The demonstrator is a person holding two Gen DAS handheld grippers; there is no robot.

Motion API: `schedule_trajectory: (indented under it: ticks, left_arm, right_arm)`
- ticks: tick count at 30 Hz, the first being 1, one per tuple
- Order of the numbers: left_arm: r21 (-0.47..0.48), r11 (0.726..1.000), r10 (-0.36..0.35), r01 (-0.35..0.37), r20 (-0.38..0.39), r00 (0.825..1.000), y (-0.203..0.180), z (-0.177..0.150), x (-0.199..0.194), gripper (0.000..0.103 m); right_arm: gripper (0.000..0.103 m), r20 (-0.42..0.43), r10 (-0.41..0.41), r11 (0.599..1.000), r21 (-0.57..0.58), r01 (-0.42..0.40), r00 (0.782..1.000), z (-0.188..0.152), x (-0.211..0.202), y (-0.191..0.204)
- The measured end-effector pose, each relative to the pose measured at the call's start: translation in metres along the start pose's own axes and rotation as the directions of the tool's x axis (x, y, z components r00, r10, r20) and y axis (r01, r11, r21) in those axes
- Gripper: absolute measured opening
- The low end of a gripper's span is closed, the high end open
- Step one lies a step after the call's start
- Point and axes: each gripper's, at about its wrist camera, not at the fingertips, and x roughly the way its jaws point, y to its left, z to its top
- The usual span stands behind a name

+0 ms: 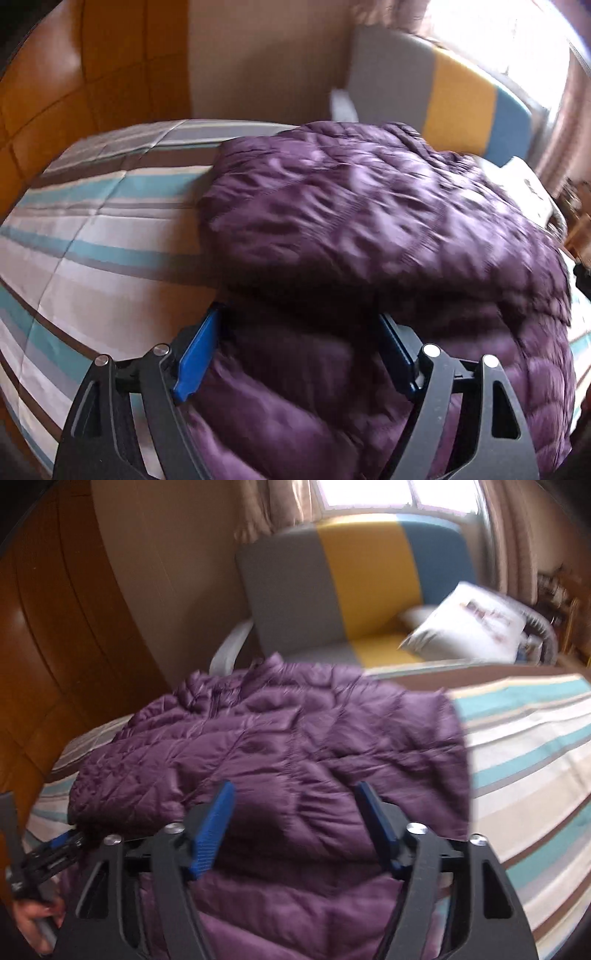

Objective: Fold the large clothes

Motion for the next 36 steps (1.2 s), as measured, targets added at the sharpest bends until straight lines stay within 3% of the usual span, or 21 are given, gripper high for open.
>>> schedule_trajectory:
  ticks: [2, 4, 6, 9, 11, 13, 15, 17, 22, 24, 29, 32, 36]
  left_arm:
    - [-0.028, 1.0, 0.014, -0.014, 0.008, 1.0, 0.005, 0.01, 0.006, 0.079]
    - [-0.038, 0.999, 0.029, -0.029, 0.014, 0.999, 0.009, 0.016, 0.008, 0.079]
    - [-0.041, 0.998, 0.046, -0.045, 0.024, 0.999, 0.014, 0.019, 0.007, 0.08]
    - [-0.041, 0.997, 0.06, -0.058, 0.057, 0.997, 0.026, 0.02, 0.007, 0.089]
    - [-0.045, 0.995, 0.093, -0.091, 0.054, 0.994, 0.027, 0.017, 0.009, 0.089]
    - [-0.097, 0.99, 0.102, -0.099, 0.027, 0.994, 0.036, 0.015, 0.018, 0.089]
    - [-0.177, 0.982, 0.064, -0.065, -0.012, 0.998, 0.053, 0.013, 0.028, 0.091]
    - [-0.217, 0.976, 0.041, -0.038, 0.01, 0.999, 0.062, 0.011, 0.026, 0.091]
    - [-0.215, 0.976, 0.018, -0.02, -0.008, 1.0, 0.061, 0.001, 0.013, 0.09]
    - [-0.193, 0.981, 0.013, -0.013, 0.002, 1.0, 0.056, -0.009, -0.002, 0.09]
    - [-0.124, 0.992, 0.062, -0.036, 0.216, 0.974, 0.034, -0.014, -0.054, 0.09]
    - [-0.055, 0.998, 0.025, -0.013, 0.219, 0.975, 0.006, 0.009, -0.048, 0.09]
    - [0.068, 0.998, -0.018, 0.005, 0.19, 0.982, -0.036, 0.034, -0.022, 0.09]
  right_arm:
    - [0.057, -0.065, 0.01, 0.998, 0.061, -0.006, 0.998, 0.002, 0.02, -0.001]
    - [0.026, -0.096, 0.036, 0.996, 0.085, -0.028, 0.995, 0.0, 0.033, 0.0]
    - [0.012, -0.101, 0.025, 0.999, 0.027, -0.022, 0.995, 0.001, 0.036, 0.011]
    - [0.006, -0.004, -0.085, 0.992, -0.089, 0.084, 0.996, 0.01, 0.025, 0.026]
    - [0.001, 0.024, -0.157, 0.979, -0.127, 0.159, 0.987, 0.014, 0.028, 0.027]
    - [0.001, -0.018, -0.194, 0.973, -0.131, 0.19, 0.981, 0.01, 0.043, 0.02]
    - [0.001, -0.077, -0.178, 0.981, -0.09, 0.171, 0.981, 0.001, 0.058, 0.008]
    - [0.001, -0.066, -0.156, 0.986, -0.065, 0.151, 0.986, -0.006, 0.061, 0.003]
    - [0.001, -0.059, -0.179, 0.981, -0.09, 0.173, 0.982, -0.006, 0.068, 0.011]
    - [0.001, -0.058, -0.161, 0.985, -0.07, 0.157, 0.985, -0.001, 0.066, 0.008]
    - [0.001, 0.082, -0.14, 0.988, -0.048, 0.144, 0.987, 0.002, 0.013, 0.003]
    - [0.001, 0.117, -0.082, 0.995, -0.045, 0.088, 0.99, 0.012, 0.003, 0.013]
    - [0.001, 0.063, -0.036, 0.992, -0.116, 0.043, 0.997, 0.022, 0.025, 0.041]
